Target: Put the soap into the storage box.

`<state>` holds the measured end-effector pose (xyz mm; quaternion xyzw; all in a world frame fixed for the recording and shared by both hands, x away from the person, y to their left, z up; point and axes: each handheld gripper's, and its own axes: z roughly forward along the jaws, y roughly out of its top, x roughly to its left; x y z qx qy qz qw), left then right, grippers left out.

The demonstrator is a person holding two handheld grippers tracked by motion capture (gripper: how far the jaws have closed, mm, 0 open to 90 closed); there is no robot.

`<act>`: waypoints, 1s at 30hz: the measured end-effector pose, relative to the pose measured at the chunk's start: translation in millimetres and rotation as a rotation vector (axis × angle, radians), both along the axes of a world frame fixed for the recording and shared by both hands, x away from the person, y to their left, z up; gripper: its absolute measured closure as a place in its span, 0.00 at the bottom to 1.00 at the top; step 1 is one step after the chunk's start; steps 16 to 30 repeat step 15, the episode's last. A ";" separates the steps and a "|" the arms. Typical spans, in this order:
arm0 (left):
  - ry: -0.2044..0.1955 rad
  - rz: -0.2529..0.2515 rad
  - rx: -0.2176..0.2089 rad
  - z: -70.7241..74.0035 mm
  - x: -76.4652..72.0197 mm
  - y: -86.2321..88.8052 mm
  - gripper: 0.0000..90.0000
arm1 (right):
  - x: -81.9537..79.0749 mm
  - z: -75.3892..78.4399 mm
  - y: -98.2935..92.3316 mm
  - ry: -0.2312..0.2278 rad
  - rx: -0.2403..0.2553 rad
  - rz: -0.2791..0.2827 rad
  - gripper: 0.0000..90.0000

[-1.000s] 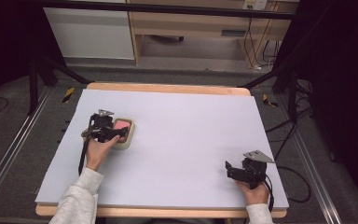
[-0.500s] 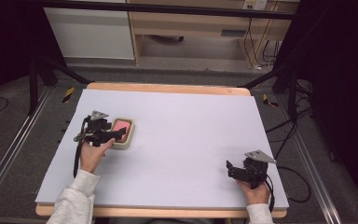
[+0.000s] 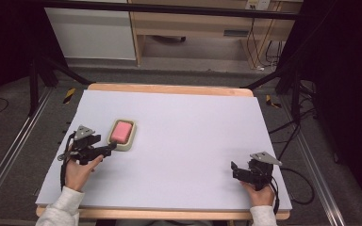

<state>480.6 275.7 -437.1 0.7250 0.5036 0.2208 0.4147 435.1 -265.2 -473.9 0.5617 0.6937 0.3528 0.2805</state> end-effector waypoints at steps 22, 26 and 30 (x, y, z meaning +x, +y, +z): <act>0.019 0.020 0.048 -30.2 -35.3 29.8 0.27 | -2.9 -1.7 -8.9 0.002 0.008 -0.031 0.09; 0.019 0.020 0.048 -30.2 -35.3 29.8 0.27 | -2.9 -1.7 -8.9 0.002 0.008 -0.031 0.09; 0.019 0.020 0.048 -30.2 -35.3 29.8 0.27 | -2.9 -1.7 -8.9 0.002 0.008 -0.031 0.09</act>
